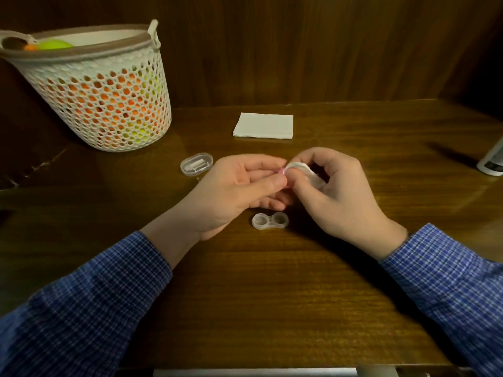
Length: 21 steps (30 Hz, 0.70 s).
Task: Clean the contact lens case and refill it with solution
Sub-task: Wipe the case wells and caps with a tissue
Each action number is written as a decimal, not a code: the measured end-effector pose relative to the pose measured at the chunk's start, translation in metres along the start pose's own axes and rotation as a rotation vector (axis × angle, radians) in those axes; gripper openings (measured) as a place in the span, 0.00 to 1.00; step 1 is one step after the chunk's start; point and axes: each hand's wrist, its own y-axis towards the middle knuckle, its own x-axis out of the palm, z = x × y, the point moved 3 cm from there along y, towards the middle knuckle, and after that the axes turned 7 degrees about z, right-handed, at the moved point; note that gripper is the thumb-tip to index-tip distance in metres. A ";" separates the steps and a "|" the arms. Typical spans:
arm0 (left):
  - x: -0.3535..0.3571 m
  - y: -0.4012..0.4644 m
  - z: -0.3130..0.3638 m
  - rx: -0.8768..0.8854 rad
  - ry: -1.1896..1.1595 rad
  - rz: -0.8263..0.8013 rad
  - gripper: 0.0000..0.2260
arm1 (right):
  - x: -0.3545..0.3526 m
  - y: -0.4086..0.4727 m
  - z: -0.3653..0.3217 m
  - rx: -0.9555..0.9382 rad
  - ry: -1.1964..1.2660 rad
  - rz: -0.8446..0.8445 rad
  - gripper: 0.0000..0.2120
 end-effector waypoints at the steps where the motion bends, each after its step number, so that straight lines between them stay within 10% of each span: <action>1: 0.000 0.000 0.000 0.032 0.012 0.037 0.18 | 0.001 0.000 0.001 0.065 0.040 0.010 0.03; 21: 0.001 -0.003 -0.006 -0.087 0.103 0.011 0.14 | 0.003 -0.002 -0.001 -0.186 -0.115 0.033 0.02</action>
